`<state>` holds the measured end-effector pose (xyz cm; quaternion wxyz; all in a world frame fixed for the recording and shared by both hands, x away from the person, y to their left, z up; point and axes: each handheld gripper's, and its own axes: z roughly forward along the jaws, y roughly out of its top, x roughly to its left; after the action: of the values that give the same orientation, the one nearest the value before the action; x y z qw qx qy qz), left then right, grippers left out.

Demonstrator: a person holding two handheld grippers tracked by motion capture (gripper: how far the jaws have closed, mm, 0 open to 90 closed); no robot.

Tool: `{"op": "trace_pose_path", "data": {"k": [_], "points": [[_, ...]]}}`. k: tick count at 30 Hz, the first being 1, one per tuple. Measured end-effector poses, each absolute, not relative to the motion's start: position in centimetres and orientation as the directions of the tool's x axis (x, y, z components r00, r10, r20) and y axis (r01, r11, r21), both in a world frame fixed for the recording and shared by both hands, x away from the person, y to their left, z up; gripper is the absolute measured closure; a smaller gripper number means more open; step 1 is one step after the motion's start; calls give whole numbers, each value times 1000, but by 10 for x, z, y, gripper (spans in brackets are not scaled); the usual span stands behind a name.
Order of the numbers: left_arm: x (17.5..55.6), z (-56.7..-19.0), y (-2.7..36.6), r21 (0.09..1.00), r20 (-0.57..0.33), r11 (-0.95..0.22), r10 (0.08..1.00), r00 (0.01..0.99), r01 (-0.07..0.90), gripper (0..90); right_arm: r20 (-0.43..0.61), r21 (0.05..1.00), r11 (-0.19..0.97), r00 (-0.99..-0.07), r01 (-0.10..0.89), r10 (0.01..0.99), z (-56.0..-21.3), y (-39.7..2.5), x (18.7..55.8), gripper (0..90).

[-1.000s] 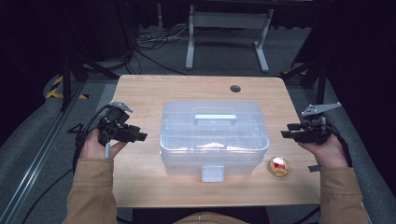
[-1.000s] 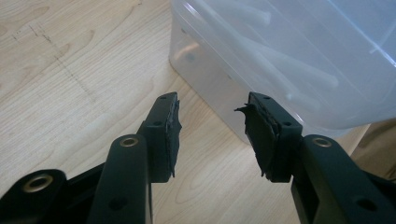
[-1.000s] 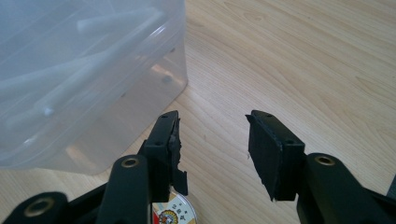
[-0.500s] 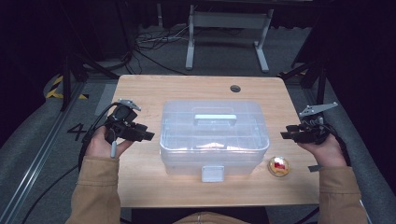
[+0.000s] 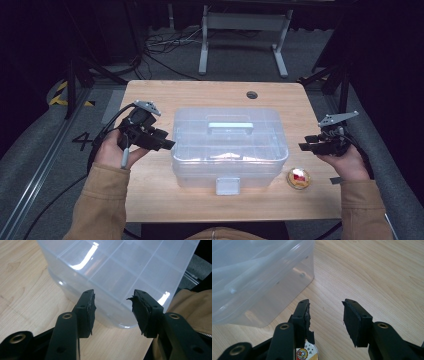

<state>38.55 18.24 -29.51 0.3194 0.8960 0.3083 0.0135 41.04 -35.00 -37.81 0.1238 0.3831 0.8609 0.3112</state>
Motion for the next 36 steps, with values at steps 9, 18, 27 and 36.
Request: {"op": "trace_pose_path", "data": {"k": [9, 18, 27, 36], "points": [[390, -281, 165, 610, -167, -616, 514, 841, 498, 506, 32, 631, 513, -681, 582, 732, -381, -350, 408, 566], [399, -276, 133, 604, -148, -657, 465, 873, 452, 492, 94, 667, 472, -694, 576, 713, -382, -356, 402, 565], [406, -277, 110, 604, -129, -683, 424, 896, 411, 473, 105, 674, 459, -690, 579, 716, -382, -359, 399, 560], [420, -284, 96, 599, -142, -683, 425, 894, 419, 475, 102, 673, 472, -704, 569, 703, -383, -355, 399, 556]]}}
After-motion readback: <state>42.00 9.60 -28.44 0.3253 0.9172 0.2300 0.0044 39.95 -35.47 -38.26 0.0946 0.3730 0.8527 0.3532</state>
